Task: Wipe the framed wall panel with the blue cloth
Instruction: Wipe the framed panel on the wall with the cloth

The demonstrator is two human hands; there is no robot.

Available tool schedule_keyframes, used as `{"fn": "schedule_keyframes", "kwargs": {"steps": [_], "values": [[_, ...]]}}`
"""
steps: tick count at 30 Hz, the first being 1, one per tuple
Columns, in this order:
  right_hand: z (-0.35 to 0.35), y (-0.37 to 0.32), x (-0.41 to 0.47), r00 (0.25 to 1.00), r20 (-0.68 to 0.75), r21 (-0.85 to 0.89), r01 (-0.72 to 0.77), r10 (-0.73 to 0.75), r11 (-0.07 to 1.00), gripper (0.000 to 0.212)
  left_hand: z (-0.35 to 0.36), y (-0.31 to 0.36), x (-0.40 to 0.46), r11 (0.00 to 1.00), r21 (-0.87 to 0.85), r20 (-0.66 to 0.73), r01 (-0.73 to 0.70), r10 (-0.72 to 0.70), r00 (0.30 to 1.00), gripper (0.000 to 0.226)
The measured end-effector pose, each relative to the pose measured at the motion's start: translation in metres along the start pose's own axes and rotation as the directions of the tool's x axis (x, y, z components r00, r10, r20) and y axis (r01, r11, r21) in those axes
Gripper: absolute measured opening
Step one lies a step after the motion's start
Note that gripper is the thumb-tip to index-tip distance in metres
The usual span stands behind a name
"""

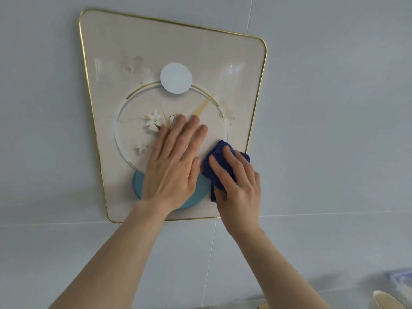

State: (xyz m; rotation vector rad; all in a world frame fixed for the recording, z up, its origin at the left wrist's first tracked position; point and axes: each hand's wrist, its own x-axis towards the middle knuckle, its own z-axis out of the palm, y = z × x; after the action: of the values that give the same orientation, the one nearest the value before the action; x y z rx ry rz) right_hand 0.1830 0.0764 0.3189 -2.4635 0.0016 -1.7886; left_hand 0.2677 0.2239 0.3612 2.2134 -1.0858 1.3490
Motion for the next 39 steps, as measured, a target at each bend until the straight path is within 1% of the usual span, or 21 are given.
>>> {"fn": "schedule_keyframes", "kwargs": {"steps": [3, 5, 10, 12, 13, 14, 16, 17, 20, 23, 25, 26, 28, 30, 31, 33, 34, 35, 37, 38, 39], "values": [[0.015, 0.009, -0.022, 0.995, -0.031, -0.142, 0.091, -0.096, 0.986, 0.052, 0.014, -0.008, -0.001, 1.0, 0.02, -0.046, -0.017, 0.018, 0.999, 0.057], [0.019, 0.015, -0.041, 0.988, -0.005, -0.197, 0.149, -0.153, 0.969, 0.049, 0.02, -0.008, -0.001, 0.999, 0.042, -0.079, -0.017, 0.02, 0.997, 0.057], [0.011, 0.034, -0.053, 0.951, 0.134, -0.278, 0.307, -0.279, 0.91, 0.044, 0.029, -0.007, -0.001, 0.996, 0.085, -0.149, -0.001, 0.014, 0.989, 0.057], [0.004, 0.04, -0.041, 0.935, 0.129, -0.276, 0.354, -0.33, 0.894, 0.037, 0.029, -0.008, -0.002, 0.997, 0.081, -0.159, -0.008, 0.021, 0.987, 0.056], [0.002, 0.041, -0.03, 0.941, 0.09, -0.255, 0.338, -0.326, 0.906, 0.032, 0.029, -0.008, -0.002, 0.997, 0.08, -0.163, -0.007, 0.02, 0.987, 0.056], [0.0, 0.042, -0.017, 0.956, 0.033, -0.23, 0.292, -0.292, 0.928, 0.03, 0.029, -0.007, -0.001, 0.997, 0.078, -0.165, -0.003, 0.016, 0.986, 0.056], [-0.002, 0.043, 0.012, 0.975, -0.097, -0.19, 0.179, -0.2, 0.965, 0.036, 0.029, -0.006, -0.001, 0.997, 0.079, -0.165, 0.01, 0.003, 0.986, 0.057], [-0.001, 0.043, 0.024, 0.975, -0.14, -0.182, 0.149, -0.175, 0.972, 0.038, 0.029, -0.005, -0.001, 0.997, 0.081, -0.164, 0.015, -0.001, 0.986, 0.057], [0.003, 0.037, 0.036, 0.976, -0.181, -0.124, 0.099, -0.12, 0.987, 0.044, 0.029, -0.005, -0.001, 0.996, 0.083, -0.163, 0.022, -0.008, 0.987, 0.057], [0.009, 0.028, 0.022, 0.979, -0.191, -0.082, 0.053, -0.068, 0.995, 0.039, 0.029, -0.004, -0.001, 0.997, 0.076, -0.166, 0.026, -0.013, 0.986, 0.057], [0.011, 0.026, 0.004, 0.984, -0.153, -0.081, 0.078, -0.09, 0.994, 0.041, 0.029, -0.003, 0.0, 0.998, 0.066, -0.173, 0.022, -0.01, 0.985, 0.056], [0.012, 0.028, -0.008, 0.986, -0.111, -0.087, 0.112, -0.121, 0.99, 0.043, 0.029, -0.003, 0.0, 0.997, 0.068, -0.176, 0.022, -0.01, 0.984, 0.056], [0.012, 0.035, -0.035, 0.982, 0.0, -0.096, 0.187, -0.188, 0.978, 0.04, 0.029, -0.004, 0.0, 0.997, 0.074, -0.185, 0.021, -0.007, 0.983, 0.056], [0.011, 0.044, -0.063, 0.962, 0.122, -0.132, 0.259, -0.244, 0.957, 0.034, 0.028, -0.003, 0.0, 0.997, 0.072, -0.19, 0.02, -0.006, 0.982, 0.056], [0.011, 0.047, -0.074, 0.945, 0.192, -0.156, 0.295, -0.264, 0.943, 0.041, 0.028, -0.003, 0.0, 0.997, 0.07, -0.187, 0.02, -0.007, 0.982, 0.056], [0.008, 0.052, -0.087, 0.898, 0.342, -0.181, 0.35, -0.275, 0.919, 0.066, 0.026, -0.003, 0.0, 0.997, 0.068, -0.177, 0.02, -0.008, 0.984, 0.056], [0.005, 0.053, -0.087, 0.883, 0.384, -0.175, 0.357, -0.271, 0.917, 0.073, 0.026, -0.003, 0.0, 0.997, 0.068, -0.171, 0.02, -0.008, 0.985, 0.056], [0.003, 0.054, -0.085, 0.876, 0.396, -0.168, 0.366, -0.277, 0.915, 0.073, 0.026, -0.004, 0.0, 0.997, 0.069, -0.166, 0.018, -0.006, 0.986, 0.057], [-0.001, 0.055, -0.082, 0.901, 0.334, -0.178, 0.349, -0.277, 0.92, 0.058, 0.025, -0.002, -0.001, 0.999, 0.052, -0.152, 0.013, -0.004, 0.988, 0.058], [-0.005, 0.056, -0.079, 0.928, 0.284, -0.187, 0.302, -0.243, 0.935, 0.05, 0.025, 0.0, 0.0, 0.999, 0.04, -0.148, 0.015, -0.009, 0.989, 0.058], [-0.009, 0.057, -0.075, 0.955, 0.228, -0.191, 0.234, -0.188, 0.953, 0.047, 0.025, 0.002, 0.001, 0.999, 0.034, -0.149, 0.021, -0.016, 0.989, 0.058]]}}
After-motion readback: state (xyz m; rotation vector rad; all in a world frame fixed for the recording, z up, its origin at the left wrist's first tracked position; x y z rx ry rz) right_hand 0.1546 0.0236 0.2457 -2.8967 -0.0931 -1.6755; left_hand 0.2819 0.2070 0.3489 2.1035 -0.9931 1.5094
